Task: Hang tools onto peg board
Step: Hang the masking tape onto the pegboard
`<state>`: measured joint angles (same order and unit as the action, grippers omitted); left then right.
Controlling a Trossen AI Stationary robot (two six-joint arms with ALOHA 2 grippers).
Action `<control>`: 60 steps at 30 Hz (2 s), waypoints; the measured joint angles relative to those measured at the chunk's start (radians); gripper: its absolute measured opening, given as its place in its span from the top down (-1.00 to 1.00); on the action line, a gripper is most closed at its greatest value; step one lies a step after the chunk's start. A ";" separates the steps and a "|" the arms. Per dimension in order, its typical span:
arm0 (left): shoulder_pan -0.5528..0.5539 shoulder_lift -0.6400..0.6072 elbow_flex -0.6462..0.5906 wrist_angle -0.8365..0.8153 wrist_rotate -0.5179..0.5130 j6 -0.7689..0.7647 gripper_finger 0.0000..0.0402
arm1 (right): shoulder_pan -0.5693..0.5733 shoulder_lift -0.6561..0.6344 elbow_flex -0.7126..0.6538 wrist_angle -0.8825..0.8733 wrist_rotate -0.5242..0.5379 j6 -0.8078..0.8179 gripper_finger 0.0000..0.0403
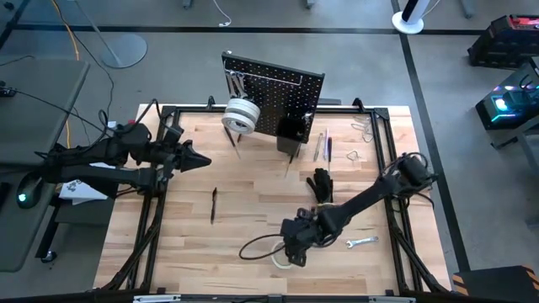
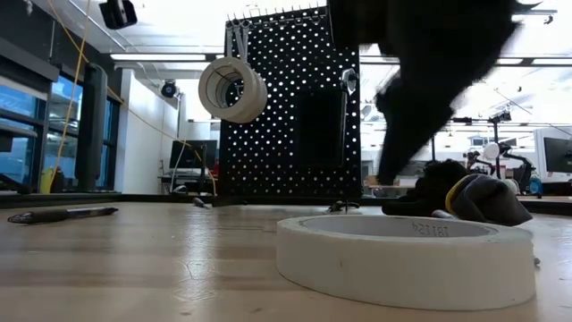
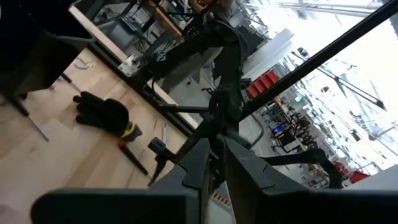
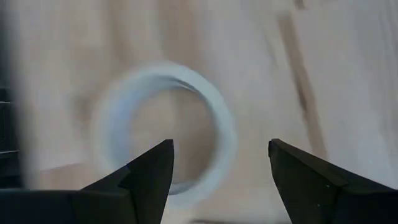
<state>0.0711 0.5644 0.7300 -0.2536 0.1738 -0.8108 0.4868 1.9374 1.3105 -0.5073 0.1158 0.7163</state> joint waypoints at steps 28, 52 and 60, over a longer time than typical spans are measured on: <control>-0.113 0.132 0.001 0.268 -0.020 -0.007 0.80 | -0.154 -0.134 0.198 -0.426 0.231 -0.178 0.87; -0.107 0.610 0.000 0.770 -0.360 -0.147 -0.21 | -0.363 -0.241 0.497 -0.383 0.643 -0.387 0.87; -0.082 0.665 0.001 0.835 -0.363 -0.132 -0.18 | -0.399 -0.240 0.493 -0.352 0.560 -0.404 0.87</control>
<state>-0.0113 1.2292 0.7307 0.5809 -0.1889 -0.9429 0.0881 1.6970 1.8030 -0.8597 0.6762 0.3126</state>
